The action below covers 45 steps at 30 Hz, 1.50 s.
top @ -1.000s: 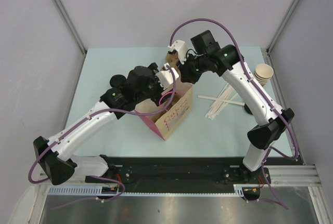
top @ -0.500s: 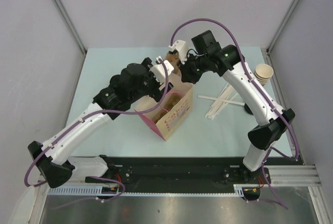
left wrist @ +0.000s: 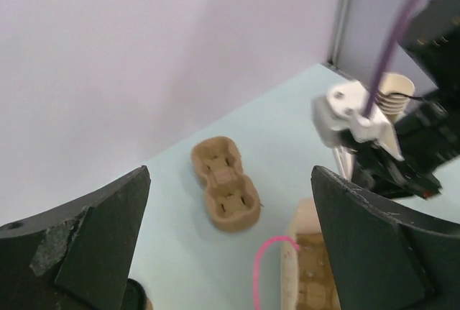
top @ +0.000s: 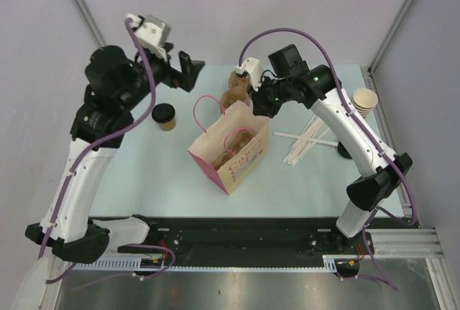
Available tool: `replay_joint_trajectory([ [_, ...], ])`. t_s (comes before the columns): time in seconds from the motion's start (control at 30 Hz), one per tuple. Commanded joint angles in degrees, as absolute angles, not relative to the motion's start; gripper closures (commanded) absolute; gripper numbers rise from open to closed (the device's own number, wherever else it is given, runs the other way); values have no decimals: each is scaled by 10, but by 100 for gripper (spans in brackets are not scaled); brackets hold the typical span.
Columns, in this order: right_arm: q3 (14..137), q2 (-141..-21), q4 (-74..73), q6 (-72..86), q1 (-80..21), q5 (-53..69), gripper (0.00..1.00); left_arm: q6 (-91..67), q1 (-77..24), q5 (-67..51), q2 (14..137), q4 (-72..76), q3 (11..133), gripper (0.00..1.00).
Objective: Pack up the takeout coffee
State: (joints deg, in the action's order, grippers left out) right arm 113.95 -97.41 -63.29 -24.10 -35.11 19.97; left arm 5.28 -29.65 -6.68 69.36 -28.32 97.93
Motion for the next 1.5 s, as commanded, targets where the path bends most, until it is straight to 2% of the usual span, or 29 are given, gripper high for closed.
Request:
replay_joint_trajectory([
  [0.0,1139,-949,-613,-249,-347,220,100,24,-182,-121,745,-385,1022,0],
  [0.2,1140,-948,-613,-249,-347,226,100,27,-7,-223,832,-477,975,0],
  [0.3,1141,-951,-613,-249,-348,229,100,24,17,-144,888,-491,963,0],
  [0.47,1143,-955,-614,-247,-348,228,100,15,59,-125,963,-477,956,1],
  [0.6,1143,-957,-614,-247,-348,222,100,47,63,-114,1018,-482,983,0],
  [0.8,1143,-961,-614,-247,-347,219,100,69,63,-160,1077,-504,1012,0],
  [1.47,1157,-981,-620,-249,-347,220,100,37,59,-175,1130,-476,1002,0],
])
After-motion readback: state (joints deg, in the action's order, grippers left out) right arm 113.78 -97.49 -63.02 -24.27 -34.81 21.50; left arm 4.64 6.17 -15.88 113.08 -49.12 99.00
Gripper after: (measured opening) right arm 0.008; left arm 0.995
